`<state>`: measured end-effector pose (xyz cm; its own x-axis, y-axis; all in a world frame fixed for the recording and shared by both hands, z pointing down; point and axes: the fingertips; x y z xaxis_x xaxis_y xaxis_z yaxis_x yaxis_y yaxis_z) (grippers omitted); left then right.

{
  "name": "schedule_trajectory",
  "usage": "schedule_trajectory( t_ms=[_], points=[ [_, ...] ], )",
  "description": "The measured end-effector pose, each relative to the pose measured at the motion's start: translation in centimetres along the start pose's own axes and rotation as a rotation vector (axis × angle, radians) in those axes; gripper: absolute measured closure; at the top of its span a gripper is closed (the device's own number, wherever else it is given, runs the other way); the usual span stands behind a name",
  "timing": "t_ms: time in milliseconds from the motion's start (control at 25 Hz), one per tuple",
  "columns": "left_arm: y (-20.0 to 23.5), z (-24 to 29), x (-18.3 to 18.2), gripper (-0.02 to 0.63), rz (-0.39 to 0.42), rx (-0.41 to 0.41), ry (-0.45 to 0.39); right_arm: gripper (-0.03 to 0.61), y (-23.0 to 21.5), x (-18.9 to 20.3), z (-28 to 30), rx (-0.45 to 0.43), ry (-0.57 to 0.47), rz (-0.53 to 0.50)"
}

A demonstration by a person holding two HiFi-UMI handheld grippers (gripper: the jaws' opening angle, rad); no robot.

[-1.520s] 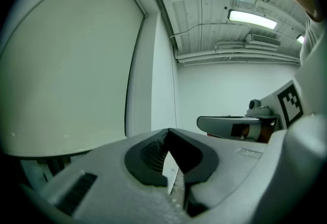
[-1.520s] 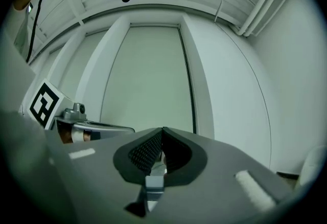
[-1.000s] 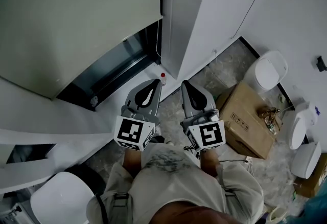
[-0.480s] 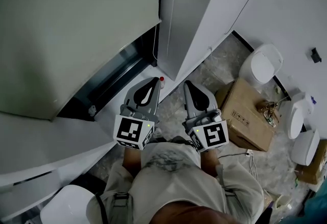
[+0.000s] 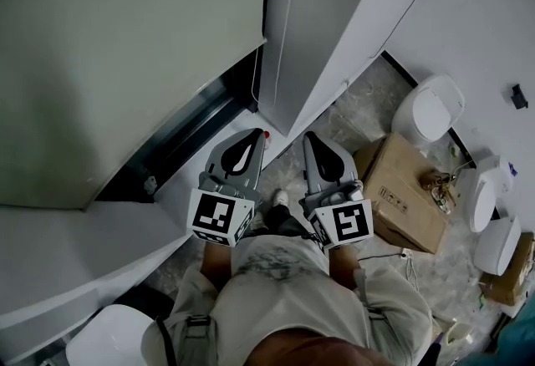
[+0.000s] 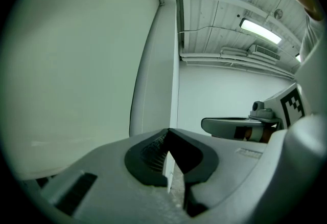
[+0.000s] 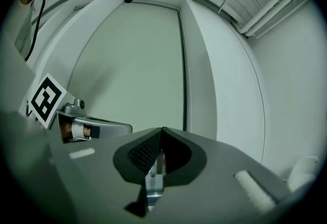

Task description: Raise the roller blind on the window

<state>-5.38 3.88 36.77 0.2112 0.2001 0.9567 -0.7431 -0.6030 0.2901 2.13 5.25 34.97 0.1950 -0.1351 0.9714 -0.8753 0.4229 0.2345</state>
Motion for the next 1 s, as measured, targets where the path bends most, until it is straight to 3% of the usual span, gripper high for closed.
schedule_trajectory(
  t_ms=[160, 360, 720, 1000],
  points=[
    [0.7, 1.6, -0.5, 0.607, 0.002, -0.026, -0.012, 0.569, -1.4, -0.4, 1.4, -0.011, -0.041, -0.020],
    [2.0, 4.1, -0.8, 0.607, 0.008, -0.055, -0.024, 0.569, -2.9, 1.2, 3.6, -0.046, -0.006, -0.018],
    [2.2, 8.0, -1.7, 0.607, 0.034, -0.104, -0.039, 0.569, -6.3, 0.5, 6.2, -0.097, -0.088, -0.007],
    [2.6, 11.0, -1.8, 0.607, 0.047, -0.164, -0.043, 0.569, -8.2, 2.1, 7.7, -0.150, -0.047, 0.002]
  ],
)
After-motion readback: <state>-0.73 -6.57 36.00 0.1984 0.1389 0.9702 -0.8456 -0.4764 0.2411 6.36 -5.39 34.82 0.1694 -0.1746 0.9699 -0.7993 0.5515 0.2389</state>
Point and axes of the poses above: the fingertips, and each gripper's own axes: z forward along the fingers, y to its left, x out of its underside, and after that the axes turned 12 degrees about -z, right-handed
